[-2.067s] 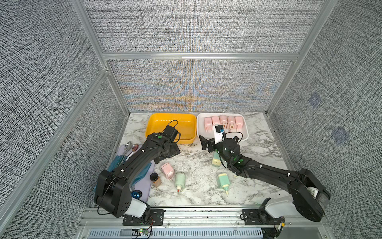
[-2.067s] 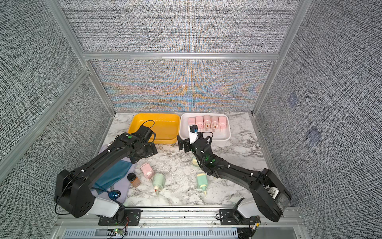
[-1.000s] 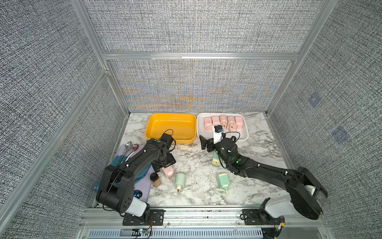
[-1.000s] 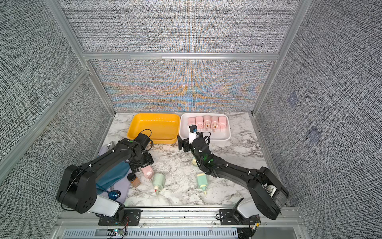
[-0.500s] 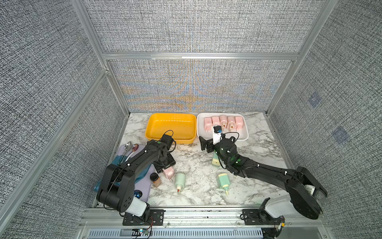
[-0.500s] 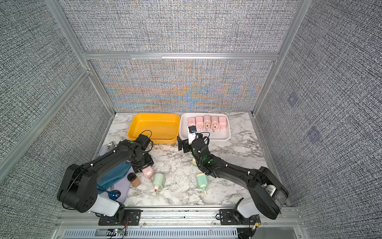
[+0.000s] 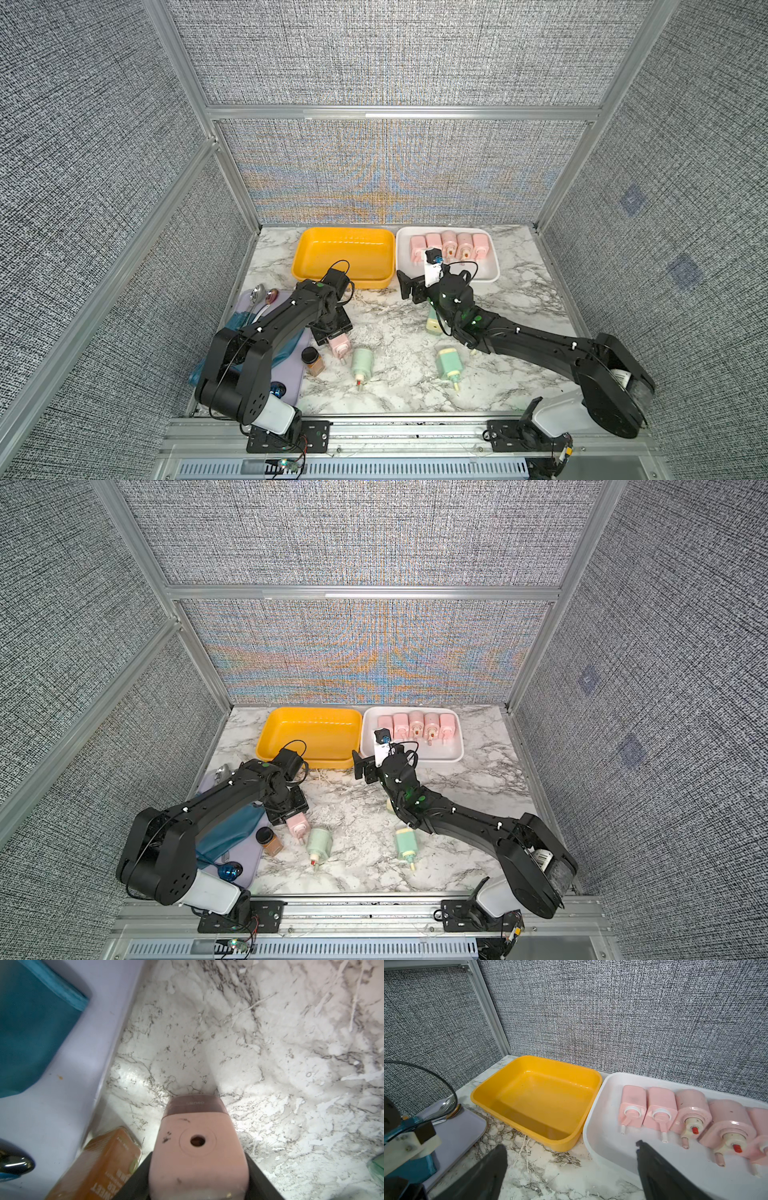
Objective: Place the pencil sharpeners by color into the storage box
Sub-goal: Pick up the pencil sharpener from the center of the board.
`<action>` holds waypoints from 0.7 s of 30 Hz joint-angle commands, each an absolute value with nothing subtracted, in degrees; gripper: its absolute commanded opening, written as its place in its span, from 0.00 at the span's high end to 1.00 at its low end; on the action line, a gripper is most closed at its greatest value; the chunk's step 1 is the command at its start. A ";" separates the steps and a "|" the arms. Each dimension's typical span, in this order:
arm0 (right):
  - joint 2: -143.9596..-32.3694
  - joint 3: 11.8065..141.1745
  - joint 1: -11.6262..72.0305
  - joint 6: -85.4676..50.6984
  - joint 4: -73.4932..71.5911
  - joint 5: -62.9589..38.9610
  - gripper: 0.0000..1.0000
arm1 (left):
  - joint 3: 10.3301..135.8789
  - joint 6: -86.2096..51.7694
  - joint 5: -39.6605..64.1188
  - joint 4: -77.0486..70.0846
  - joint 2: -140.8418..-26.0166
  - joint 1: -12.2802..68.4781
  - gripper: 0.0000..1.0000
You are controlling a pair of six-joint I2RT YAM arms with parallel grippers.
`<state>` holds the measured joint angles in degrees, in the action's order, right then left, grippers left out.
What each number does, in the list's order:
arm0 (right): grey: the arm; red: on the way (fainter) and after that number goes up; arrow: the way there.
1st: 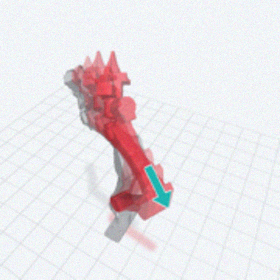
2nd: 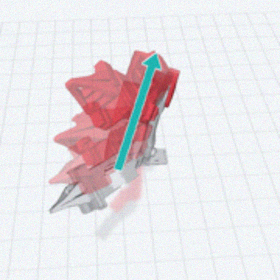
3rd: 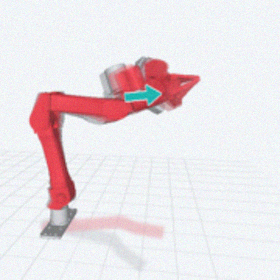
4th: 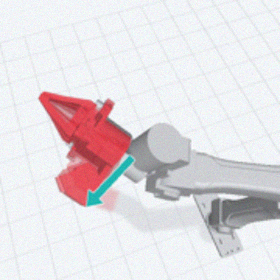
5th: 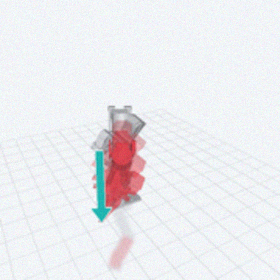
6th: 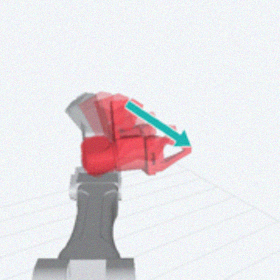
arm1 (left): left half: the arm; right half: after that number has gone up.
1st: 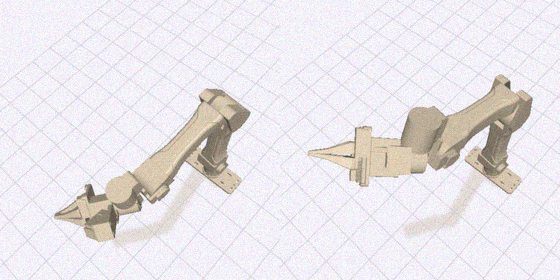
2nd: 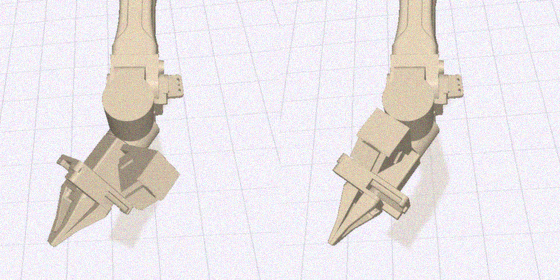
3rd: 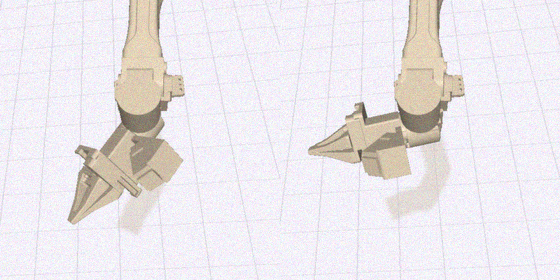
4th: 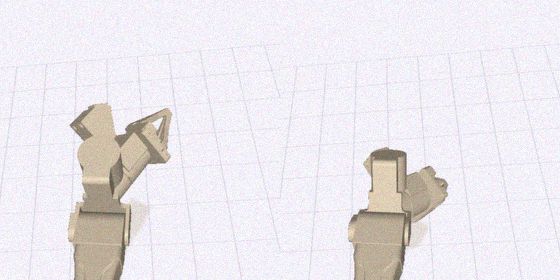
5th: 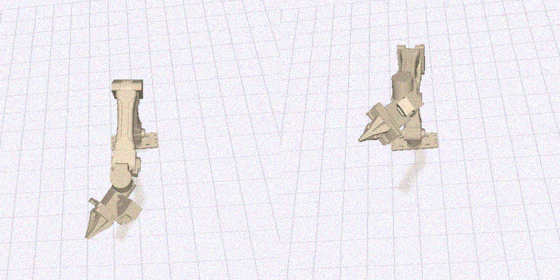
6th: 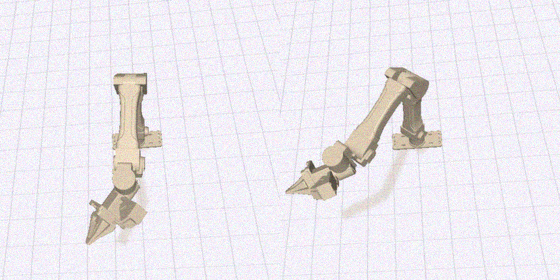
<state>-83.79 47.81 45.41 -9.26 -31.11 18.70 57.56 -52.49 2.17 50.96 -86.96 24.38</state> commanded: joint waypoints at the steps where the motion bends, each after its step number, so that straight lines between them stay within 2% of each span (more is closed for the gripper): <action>1: -84.02 46.76 45.83 -7.40 -35.69 16.44 0.01 | 58.49 -50.67 0.21 50.89 -86.24 24.35 0.83; 4: -84.20 44.28 46.05 -7.23 -39.88 15.37 0.01 | 59.93 -49.71 -0.81 51.63 -85.83 24.35 1.00; 7: -84.76 43.32 46.05 -4.07 -42.33 11.98 0.01 | 61.52 -48.45 -0.69 51.42 -84.83 24.35 1.00; 10: -85.41 44.28 46.14 2.27 -40.59 3.77 0.01 | 63.92 -49.38 -2.02 52.26 -83.31 24.34 1.00; 15: -86.32 45.00 47.00 9.32 -39.34 -3.88 0.01 | 68.26 -58.82 -7.63 55.50 -79.98 24.35 1.00; 21: -88.40 45.42 49.74 18.72 -41.15 -6.47 0.03 | 65.87 -71.88 -9.66 48.67 -72.26 24.35 1.00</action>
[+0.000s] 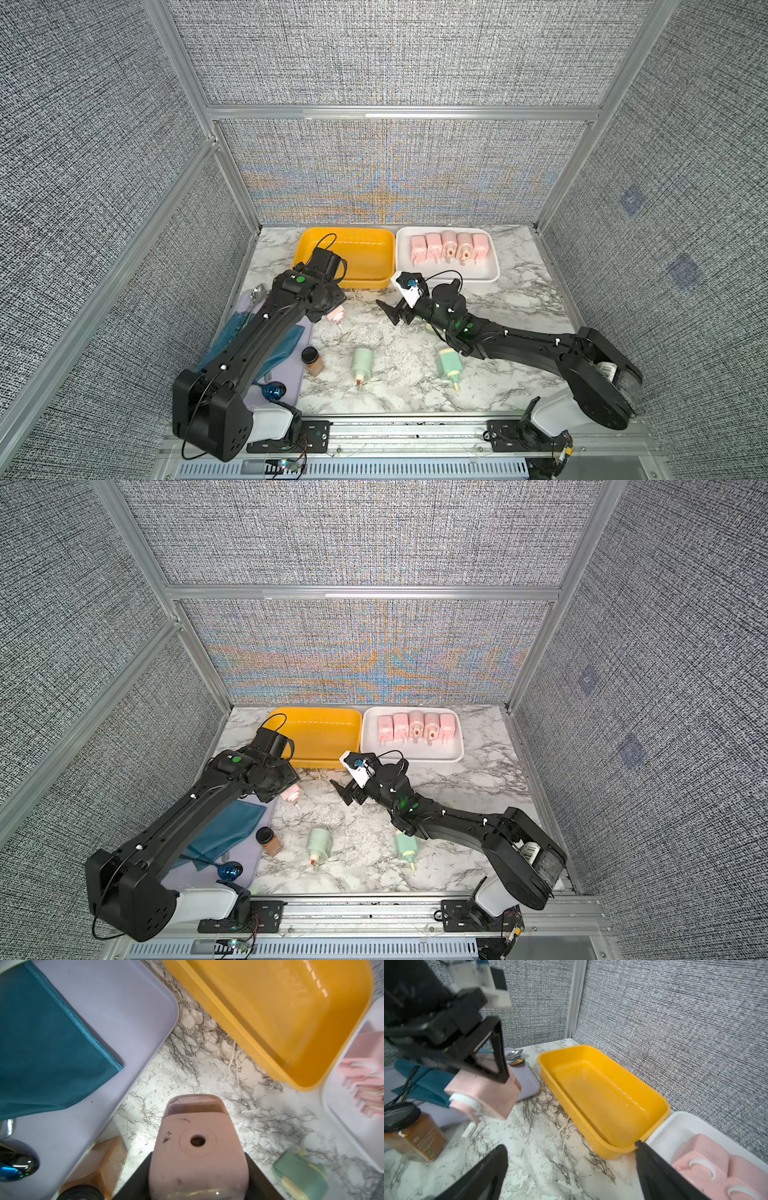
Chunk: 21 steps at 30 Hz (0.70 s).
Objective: Place the pencil sharpeners by color into the storage box
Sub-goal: Pick up the pencil sharpener from the center of the board.
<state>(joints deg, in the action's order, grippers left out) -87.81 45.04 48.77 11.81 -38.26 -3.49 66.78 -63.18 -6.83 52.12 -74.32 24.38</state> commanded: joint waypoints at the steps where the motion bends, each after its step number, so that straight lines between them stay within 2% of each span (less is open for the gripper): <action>1: -88.95 45.43 50.25 20.29 -41.35 -6.66 0.03 | 65.30 -74.56 -10.12 48.12 -71.26 24.35 1.00; 10: -94.24 51.43 53.99 29.42 -41.53 -8.94 0.04 | 65.98 -89.52 -6.68 51.75 -69.25 24.35 1.00; 21: -99.28 56.90 54.69 36.37 -37.44 -16.32 0.09 | 67.85 -93.15 0.00 52.78 -71.71 24.32 1.00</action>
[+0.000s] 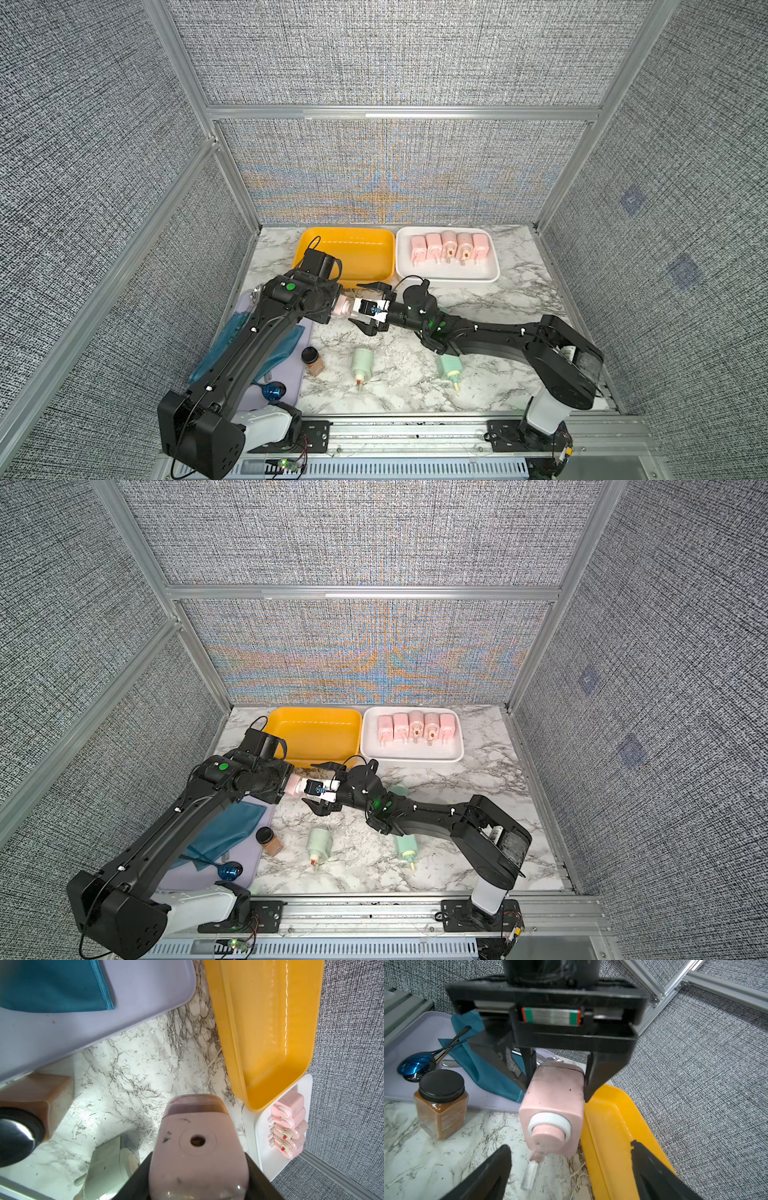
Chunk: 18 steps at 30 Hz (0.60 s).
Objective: Place the pencil sharpeners by color into the storage box
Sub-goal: Pick up the pencil sharpener from the center of the board.
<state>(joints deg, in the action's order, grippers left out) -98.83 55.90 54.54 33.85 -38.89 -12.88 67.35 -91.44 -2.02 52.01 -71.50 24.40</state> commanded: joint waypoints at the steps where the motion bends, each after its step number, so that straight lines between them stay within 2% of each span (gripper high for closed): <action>1: -99.61 57.52 54.62 36.34 -36.86 -16.92 0.09 | 67.76 -93.54 0.12 52.66 -71.76 24.35 1.00; 18: -104.13 62.61 54.66 33.79 -37.20 -18.61 0.27 | 66.98 -96.15 2.44 51.73 -72.38 24.35 1.00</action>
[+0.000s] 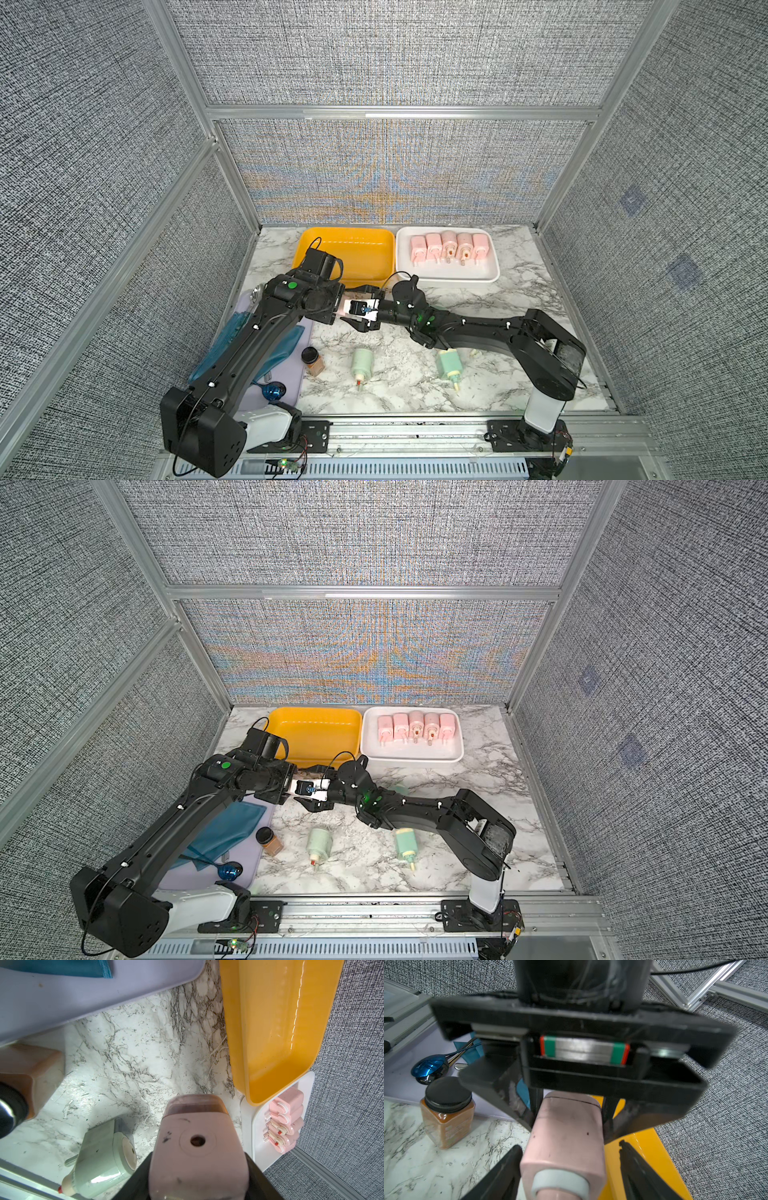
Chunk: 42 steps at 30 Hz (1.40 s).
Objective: Place the pencil sharpeners by color into the storage box
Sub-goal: Pick up the pencil sharpener from the center of the board.
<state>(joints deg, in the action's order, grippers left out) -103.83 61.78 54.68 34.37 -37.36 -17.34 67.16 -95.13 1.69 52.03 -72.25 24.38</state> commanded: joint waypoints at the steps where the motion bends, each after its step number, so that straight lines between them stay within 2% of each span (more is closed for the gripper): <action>1: -104.32 62.95 54.71 33.78 -36.80 -18.72 0.28 | 66.97 -96.15 2.61 51.53 -72.42 24.35 1.00; 6: -104.77 63.50 54.63 33.71 -35.96 -19.16 0.35 | 66.97 -96.42 2.98 51.33 -72.71 24.35 1.00; 13: -105.19 63.51 54.60 35.52 -33.88 -21.26 0.33 | 66.97 -96.73 3.08 51.24 -72.69 24.32 1.00; 18: -104.88 62.89 54.59 35.96 -33.88 -20.95 0.36 | 66.80 -97.03 2.90 51.24 -72.32 24.34 1.00; 20: -104.68 62.60 54.58 35.30 -34.66 -21.08 0.42 | 66.80 -97.03 2.99 51.24 -72.23 24.35 1.00; 27: -104.28 63.11 54.11 34.65 -33.17 -21.52 0.72 | 66.28 -97.47 1.37 51.17 -72.57 24.35 1.00; 29: -103.86 62.82 53.47 34.32 -32.96 -22.17 0.86 | 65.88 -97.43 0.90 50.55 -72.89 24.30 0.99; 30: -103.58 62.63 53.04 34.13 -32.91 -22.57 0.94 | 65.68 -96.96 0.70 49.85 -73.08 24.33 0.89; 31: -103.17 62.43 52.46 33.97 -32.74 -23.12 1.00 | 65.37 -96.09 0.22 48.53 -73.20 24.35 0.69; 32: -102.78 62.17 51.62 34.01 -32.43 -23.96 1.00 | 65.24 -95.01 -0.46 47.50 -73.38 24.29 0.44; 34: -102.10 62.13 49.97 34.26 -30.78 -25.94 1.00 | 65.58 -92.13 -2.91 46.54 -74.09 24.33 0.10; 35: -101.78 62.39 48.98 34.41 -29.45 -27.03 1.00 | 66.05 -90.28 -4.71 46.63 -74.52 24.33 0.01; 42: -99.87 62.59 40.62 35.78 -23.24 -31.62 1.00 | 67.98 -77.07 -14.39 45.81 -76.63 24.26 0.00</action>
<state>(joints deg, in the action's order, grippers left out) -100.73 62.28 42.89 35.29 -25.28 -28.05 67.40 -85.86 -8.49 47.55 -76.29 24.32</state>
